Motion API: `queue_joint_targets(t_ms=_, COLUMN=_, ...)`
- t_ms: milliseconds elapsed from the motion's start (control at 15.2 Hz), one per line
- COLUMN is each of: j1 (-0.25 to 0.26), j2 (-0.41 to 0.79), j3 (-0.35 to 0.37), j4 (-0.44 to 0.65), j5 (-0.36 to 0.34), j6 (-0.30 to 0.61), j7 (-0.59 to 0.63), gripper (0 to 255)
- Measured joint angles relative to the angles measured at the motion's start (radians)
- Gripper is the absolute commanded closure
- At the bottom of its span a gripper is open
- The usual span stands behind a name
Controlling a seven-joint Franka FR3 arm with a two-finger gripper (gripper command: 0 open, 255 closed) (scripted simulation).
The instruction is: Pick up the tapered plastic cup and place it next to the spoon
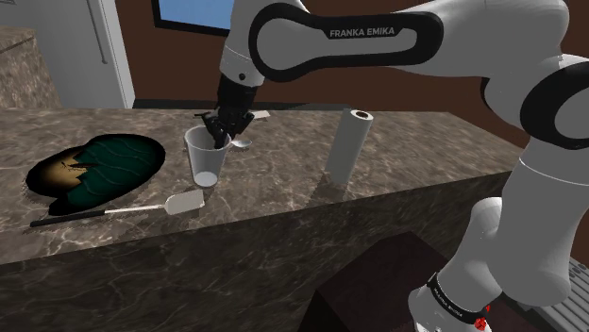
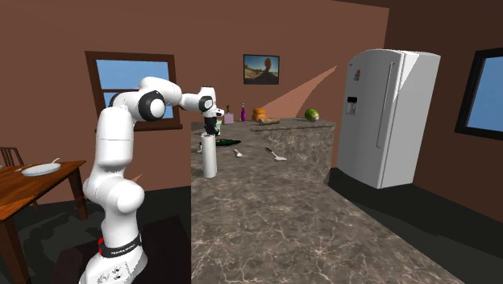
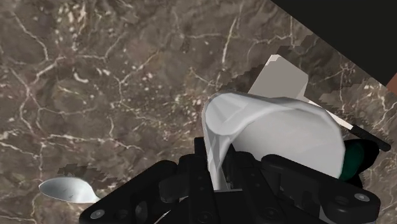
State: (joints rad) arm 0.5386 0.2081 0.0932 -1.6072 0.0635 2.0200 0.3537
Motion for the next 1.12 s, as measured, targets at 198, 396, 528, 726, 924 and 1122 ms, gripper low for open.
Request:
queue_joint_targets(t_ms=198, j1=0.0, j2=0.0, j3=0.0, j4=-0.001, j5=0.0, j6=0.001, j7=0.0, gripper=255)
queue_joint_targets(t_ms=396, j1=0.0, j2=0.0, j3=0.0, j4=-0.001, j5=0.0, j6=0.002, j7=0.0, gripper=0)
queue_joint_targets(t_ms=528, j1=0.0, j2=0.0, j3=0.0, j4=-0.001, j5=0.0, j6=0.002, j7=0.0, gripper=0)
queue_joint_targets(t_ms=726, j1=0.0, j2=0.0, j3=0.0, j4=-0.001, j5=0.0, j6=0.002, j7=0.0, gripper=0)
queue_joint_targets(t_ms=924, j1=-0.003, j2=-0.024, j3=-0.001, j4=0.035, j5=0.002, j6=-0.057, j7=0.0, gripper=0)
queue_joint_targets(t_ms=1122, j1=-0.004, j2=-0.031, j3=-0.002, j4=0.073, j5=0.002, j6=-0.103, j7=0.001, gripper=0)
